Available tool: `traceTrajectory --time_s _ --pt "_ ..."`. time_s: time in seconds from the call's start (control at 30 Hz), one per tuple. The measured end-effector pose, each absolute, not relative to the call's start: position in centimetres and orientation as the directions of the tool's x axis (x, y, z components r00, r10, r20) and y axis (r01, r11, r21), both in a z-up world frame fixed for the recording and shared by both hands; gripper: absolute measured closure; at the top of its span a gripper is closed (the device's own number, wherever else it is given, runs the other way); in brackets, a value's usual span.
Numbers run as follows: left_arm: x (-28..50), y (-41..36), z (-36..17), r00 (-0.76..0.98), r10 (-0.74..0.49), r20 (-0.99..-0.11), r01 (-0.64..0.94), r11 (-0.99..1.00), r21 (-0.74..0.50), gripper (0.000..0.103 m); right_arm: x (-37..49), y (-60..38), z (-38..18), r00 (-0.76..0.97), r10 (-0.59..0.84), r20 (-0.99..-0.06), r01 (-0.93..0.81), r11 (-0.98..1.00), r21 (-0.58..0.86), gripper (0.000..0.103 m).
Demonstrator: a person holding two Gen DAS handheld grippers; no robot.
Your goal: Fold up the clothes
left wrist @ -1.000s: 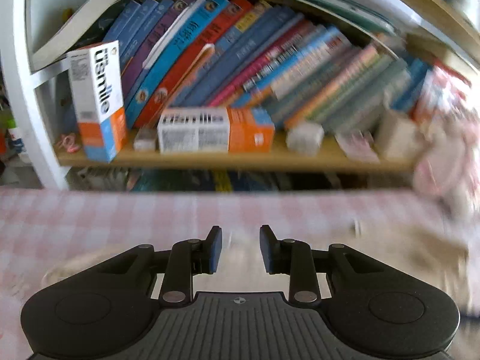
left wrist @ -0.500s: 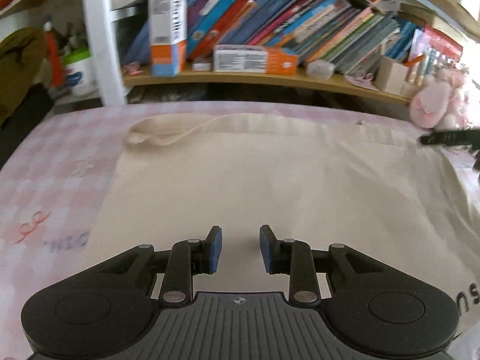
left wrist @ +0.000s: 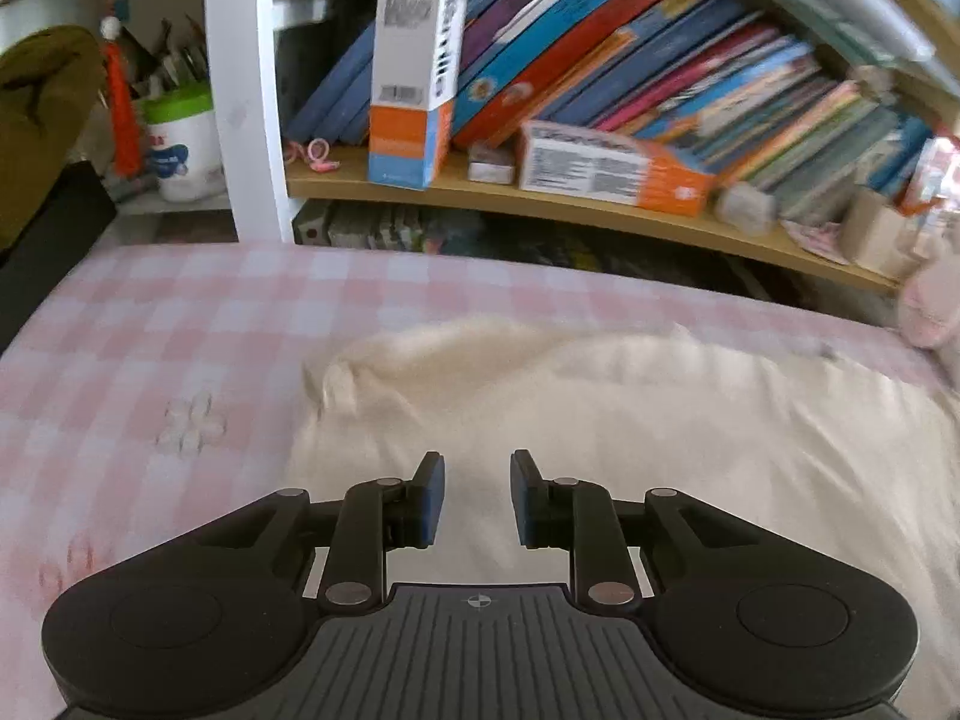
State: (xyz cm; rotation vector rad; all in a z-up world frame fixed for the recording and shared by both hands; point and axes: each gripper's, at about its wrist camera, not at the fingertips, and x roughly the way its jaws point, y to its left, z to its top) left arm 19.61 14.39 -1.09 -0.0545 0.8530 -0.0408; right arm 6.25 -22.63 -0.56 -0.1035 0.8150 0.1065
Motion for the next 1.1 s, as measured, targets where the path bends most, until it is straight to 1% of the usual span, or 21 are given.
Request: traceTrajectory --time_s 0.13,0.2,0.27,0.43,0.57,0.63,0.7,0.73,0.8,0.9,1.0,1.07,1.1 --pt "22.7 17.2 1.3 0.705 0.05 -0.707 -0.143 0.987 -0.073 0.079 4.6 -21.8 -1.0 0.673 0.017 -0.739 -0.145 0.984 -0.108 0.046" --pt "22.0 18.8 2.8 0.744 0.036 -0.667 -0.182 0.972 -0.15 0.078 4.0 -22.5 -0.9 0.675 0.005 -0.737 -0.13 0.985 -0.112 0.046" --pt "20.1 19.8 3.8 0.765 0.005 -0.644 -0.172 0.966 -0.196 0.078 3.3 -23.3 -0.7 0.674 0.004 -0.739 -0.11 0.989 -0.095 0.046" --pt "10.7 21.1 3.4 0.717 -0.021 -0.697 -0.126 0.979 -0.159 0.078 0.2 -26.0 0.6 0.644 0.04 -0.764 -0.048 0.999 0.012 0.046" --pt "2.6 23.0 2.4 0.639 0.0 -0.769 -0.22 0.958 -0.183 0.078 -2.9 -28.9 1.3 0.58 0.077 -0.811 0.033 0.993 0.117 0.046" --pt "0.1 24.3 2.0 0.615 -0.025 -0.788 -0.298 0.918 -0.261 0.078 -4.1 -30.6 1.3 0.539 0.104 -0.836 0.106 0.976 0.19 0.046" --pt "-2.1 25.7 1.5 0.597 -0.061 -0.8 -0.38 0.857 -0.348 0.078 -5.1 -32.2 1.1 0.499 0.163 -0.851 0.187 0.939 0.289 0.046" --pt "-3.2 26.4 1.3 0.589 -0.079 -0.804 -0.42 0.82 -0.388 0.075 -5.4 -32.8 0.9 0.484 0.2 -0.852 0.221 0.914 0.34 0.046" --pt "-4.6 27.7 0.4 0.596 -0.14 -0.791 -0.496 0.711 -0.499 0.067 -6.0 -34.0 0.2 0.475 0.285 -0.833 0.297 0.838 0.457 0.047" --pt "-5.8 28.8 -1.2 0.64 -0.198 -0.742 -0.568 0.527 -0.632 0.066 -6.1 -35.3 -0.7 0.514 0.354 -0.781 0.391 0.714 0.581 0.052" --pt "-6.1 28.8 -2.4 0.676 -0.218 -0.704 -0.599 0.394 -0.697 0.066 -5.7 -35.8 -1.4 0.552 0.381 -0.742 0.44 0.623 0.647 0.057" --pt "-5.9 28.6 -3.0 0.691 -0.215 -0.69 -0.609 0.342 -0.716 0.066 -5.3 -35.9 -1.8 0.564 0.382 -0.733 0.464 0.588 0.663 0.066" --pt "-5.6 28.5 -3.4 0.694 -0.212 -0.688 -0.614 0.325 -0.719 0.066 -5.1 -35.9 -2.0 0.569 0.382 -0.729 0.475 0.571 0.67 0.068"
